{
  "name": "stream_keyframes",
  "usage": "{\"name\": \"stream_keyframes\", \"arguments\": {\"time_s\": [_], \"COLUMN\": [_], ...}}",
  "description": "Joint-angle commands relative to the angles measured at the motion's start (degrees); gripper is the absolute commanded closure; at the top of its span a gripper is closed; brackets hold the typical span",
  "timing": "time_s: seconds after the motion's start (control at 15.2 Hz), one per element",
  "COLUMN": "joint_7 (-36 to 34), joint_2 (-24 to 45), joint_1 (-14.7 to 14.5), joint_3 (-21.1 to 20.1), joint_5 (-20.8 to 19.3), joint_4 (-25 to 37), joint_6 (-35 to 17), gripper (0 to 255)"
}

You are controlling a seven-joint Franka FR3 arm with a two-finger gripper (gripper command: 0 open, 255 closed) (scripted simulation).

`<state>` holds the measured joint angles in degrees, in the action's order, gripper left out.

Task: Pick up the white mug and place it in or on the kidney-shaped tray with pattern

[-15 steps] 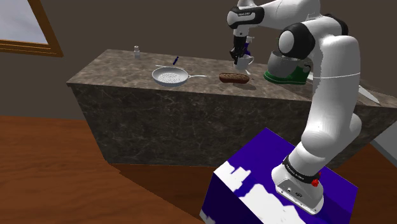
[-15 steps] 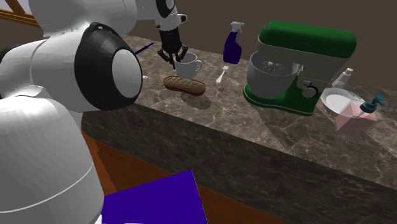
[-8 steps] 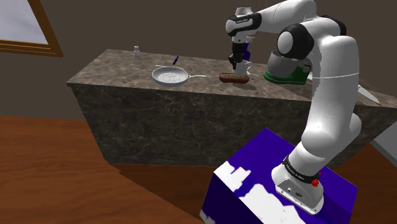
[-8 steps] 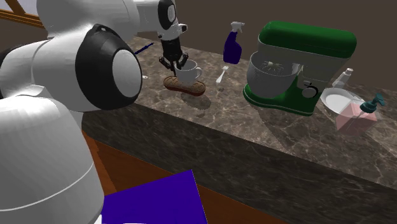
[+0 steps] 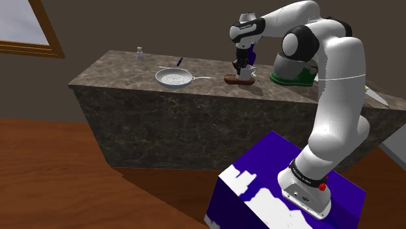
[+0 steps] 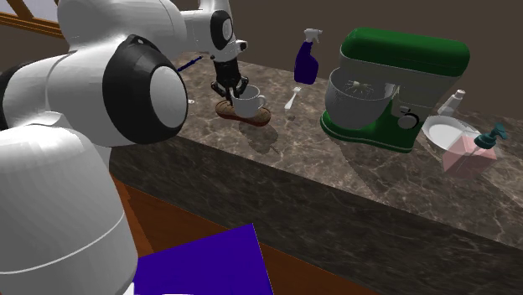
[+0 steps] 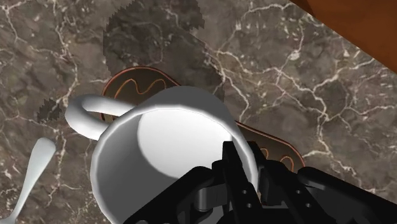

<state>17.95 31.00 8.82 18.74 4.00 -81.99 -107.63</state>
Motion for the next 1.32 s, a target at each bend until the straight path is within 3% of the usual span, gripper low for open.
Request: {"name": "stream_keyframes", "arguments": {"time_s": [0.0,0.2,0.26,0.59,0.86,1.25], "joint_7": [0.0,0.0,0.0,0.0,-0.21,-0.21], "joint_2": [0.07,0.07,0.06,0.07,-0.37,-0.37], "joint_1": [-0.01,-0.01,-0.01,-0.01,0.13,0.13], "joint_3": [-0.03,-0.03,-0.03,-0.03,0.09,0.09], "joint_5": [0.02,0.02,0.02,0.02,-0.19,-0.19], "joint_4": [-0.04,-0.04,-0.05,-0.04,6.64,6.64], "joint_6": [-0.03,-0.03,-0.03,-0.03,7.05,7.05], "gripper": [255,255,0,0,0,0]}}
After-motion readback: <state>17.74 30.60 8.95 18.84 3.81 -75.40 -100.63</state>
